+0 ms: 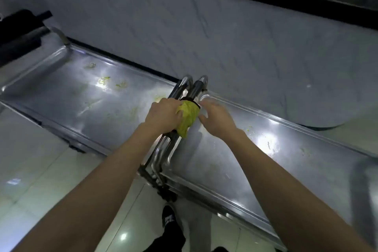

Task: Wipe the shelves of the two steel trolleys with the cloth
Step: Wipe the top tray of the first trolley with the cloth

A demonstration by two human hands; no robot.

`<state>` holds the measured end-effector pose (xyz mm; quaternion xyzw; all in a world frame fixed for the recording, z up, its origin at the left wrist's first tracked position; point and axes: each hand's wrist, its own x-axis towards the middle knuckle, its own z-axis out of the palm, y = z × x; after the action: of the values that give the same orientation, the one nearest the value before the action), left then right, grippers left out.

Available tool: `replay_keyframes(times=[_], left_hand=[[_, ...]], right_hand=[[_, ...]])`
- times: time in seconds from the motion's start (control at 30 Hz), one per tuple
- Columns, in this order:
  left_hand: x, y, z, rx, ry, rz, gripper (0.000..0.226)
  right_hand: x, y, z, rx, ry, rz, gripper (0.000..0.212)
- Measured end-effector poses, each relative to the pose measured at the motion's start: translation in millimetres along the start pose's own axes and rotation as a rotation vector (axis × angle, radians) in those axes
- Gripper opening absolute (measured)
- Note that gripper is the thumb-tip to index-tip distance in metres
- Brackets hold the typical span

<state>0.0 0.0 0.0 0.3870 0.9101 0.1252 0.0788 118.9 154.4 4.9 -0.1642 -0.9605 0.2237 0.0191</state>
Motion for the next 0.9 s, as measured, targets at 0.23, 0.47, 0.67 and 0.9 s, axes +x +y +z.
replay_keyframes(times=[0.23,0.47,0.67,0.9], left_hand=[[8.6,-30.3,31.4,-0.020,-0.068,-0.020,0.024],[8.3,-31.1,45.9,-0.020,-0.029,-0.034,0.038],[6.3,-29.2,49.6,-0.044,-0.017,-0.057,0.039],[1.7,-24.9,54.5,-0.059,-0.001,-0.078,0.036]], right_hand=[[27.0,-5.7,35.9,0.157,-0.014,0.099,0.041],[51.9,4.8,57.9,0.181,-0.039,0.151,0.070],[64.8,9.4,62.0,0.177,-0.067,0.187,0.068],[79.6,17.8,58.1,0.243,-0.075,0.233,0.059]])
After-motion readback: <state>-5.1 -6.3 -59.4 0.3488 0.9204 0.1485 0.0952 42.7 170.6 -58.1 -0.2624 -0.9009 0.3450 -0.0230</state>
